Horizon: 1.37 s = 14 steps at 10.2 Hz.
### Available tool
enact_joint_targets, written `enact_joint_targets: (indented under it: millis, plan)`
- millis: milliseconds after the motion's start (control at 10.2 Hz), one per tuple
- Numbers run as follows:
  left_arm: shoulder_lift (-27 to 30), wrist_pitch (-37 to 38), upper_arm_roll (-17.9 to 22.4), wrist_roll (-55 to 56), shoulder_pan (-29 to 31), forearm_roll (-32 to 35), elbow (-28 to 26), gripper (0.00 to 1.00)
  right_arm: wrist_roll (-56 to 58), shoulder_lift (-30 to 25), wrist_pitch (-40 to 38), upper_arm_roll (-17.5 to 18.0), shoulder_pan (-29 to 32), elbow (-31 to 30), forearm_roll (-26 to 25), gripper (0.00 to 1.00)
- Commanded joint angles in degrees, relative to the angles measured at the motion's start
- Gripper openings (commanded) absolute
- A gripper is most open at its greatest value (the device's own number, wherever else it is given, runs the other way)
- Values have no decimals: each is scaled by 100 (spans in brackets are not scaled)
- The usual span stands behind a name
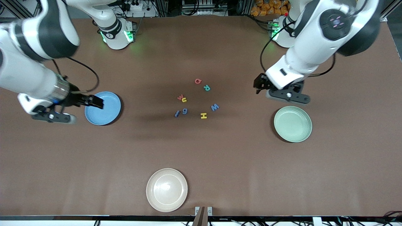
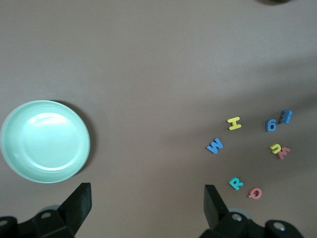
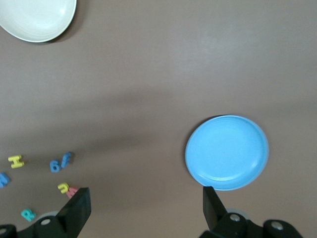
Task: Sort upper and lower case letters into plates
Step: 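Lower the left gripper to the blue W while the right gripper lowers too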
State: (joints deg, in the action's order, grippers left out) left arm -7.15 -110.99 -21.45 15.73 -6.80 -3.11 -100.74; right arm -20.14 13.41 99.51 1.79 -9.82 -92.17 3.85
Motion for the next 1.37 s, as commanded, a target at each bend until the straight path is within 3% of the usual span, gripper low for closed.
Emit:
enact_joint_targets:
  millis: [0, 586, 781, 1074, 1269]
  plan:
    - [-189, -221, -35, 193, -276, 143, -201, 100, -743, 494, 260, -3, -422, 102, 72, 100]
    - [-1314, -826, 1, 1422, -1200, 845, -192, 100, -2125, 1822, 1824, 14, -1416, 85, 54, 100]
    - [-1578, -1308, 0, 1362, -1297, 1076, -209, 100, -2126, 1920, 1878, 14, -1495, -37, 63, 100]
    - [-1947, -1565, 36, 1327, -1684, 1399, -218, 100, -2528, 1929, 2964, 154, -1566, -652, 72, 100]
    - [-2228, -2177, 44, 1091, -1859, 1533, -367, 100, -2653, 1946, 3258, 225, -1566, -890, 72, 100]
